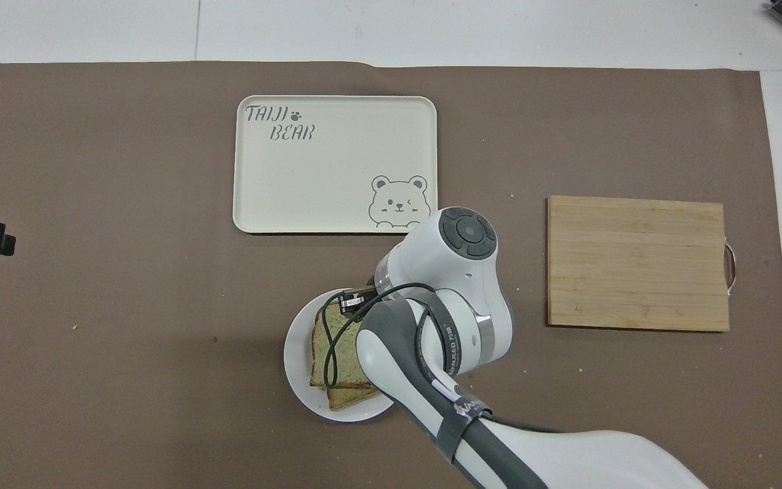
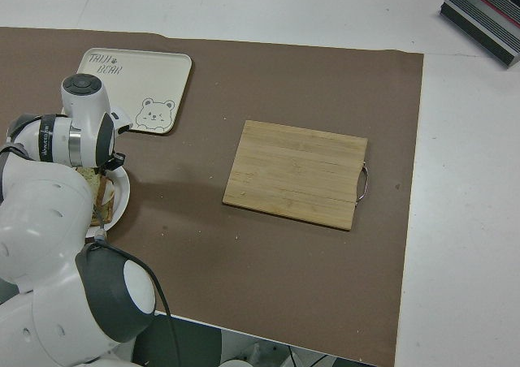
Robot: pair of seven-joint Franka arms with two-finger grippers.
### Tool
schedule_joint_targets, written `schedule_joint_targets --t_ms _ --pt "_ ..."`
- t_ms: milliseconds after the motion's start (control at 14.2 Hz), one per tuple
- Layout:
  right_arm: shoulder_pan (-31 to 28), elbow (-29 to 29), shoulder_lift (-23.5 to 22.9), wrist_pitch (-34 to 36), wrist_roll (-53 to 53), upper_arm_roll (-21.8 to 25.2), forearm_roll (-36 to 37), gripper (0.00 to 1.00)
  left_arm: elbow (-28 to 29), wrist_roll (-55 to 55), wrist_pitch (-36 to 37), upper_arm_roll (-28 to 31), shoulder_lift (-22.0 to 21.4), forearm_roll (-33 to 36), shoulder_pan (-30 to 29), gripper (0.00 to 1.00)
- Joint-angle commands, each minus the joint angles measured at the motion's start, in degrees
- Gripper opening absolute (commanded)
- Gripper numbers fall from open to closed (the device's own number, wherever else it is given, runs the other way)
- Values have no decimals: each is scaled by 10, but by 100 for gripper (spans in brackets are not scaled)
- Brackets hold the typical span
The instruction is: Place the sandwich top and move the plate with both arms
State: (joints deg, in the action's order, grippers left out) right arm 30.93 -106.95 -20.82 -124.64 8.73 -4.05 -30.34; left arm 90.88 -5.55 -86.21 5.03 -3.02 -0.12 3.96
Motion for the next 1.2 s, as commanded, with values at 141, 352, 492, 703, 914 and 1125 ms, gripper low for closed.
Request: schedule_joint_targets --t_ms 141,352,492,703,914,1125 --pt "-9 -5 7 -8 2 3 55 100 4 5 8 -5 -9 5 -6 100" --pt "-11 5 12 -10 6 8 100 100 4 5 8 -5 -9 5 -6 100" --pt "-30 16 26 -10 8 9 148 100 4 5 8 -5 -9 5 -6 100" --pt "-76 17 56 -4 6 5 251 100 4 5 8 -5 -9 5 -6 100" --pt "-97 16 71 3 7 9 287 100 3 5 8 -5 -9 5 -6 100" --pt "-134 22 96 25 2 8 352 100 4 5 8 -5 -9 5 -6 100"
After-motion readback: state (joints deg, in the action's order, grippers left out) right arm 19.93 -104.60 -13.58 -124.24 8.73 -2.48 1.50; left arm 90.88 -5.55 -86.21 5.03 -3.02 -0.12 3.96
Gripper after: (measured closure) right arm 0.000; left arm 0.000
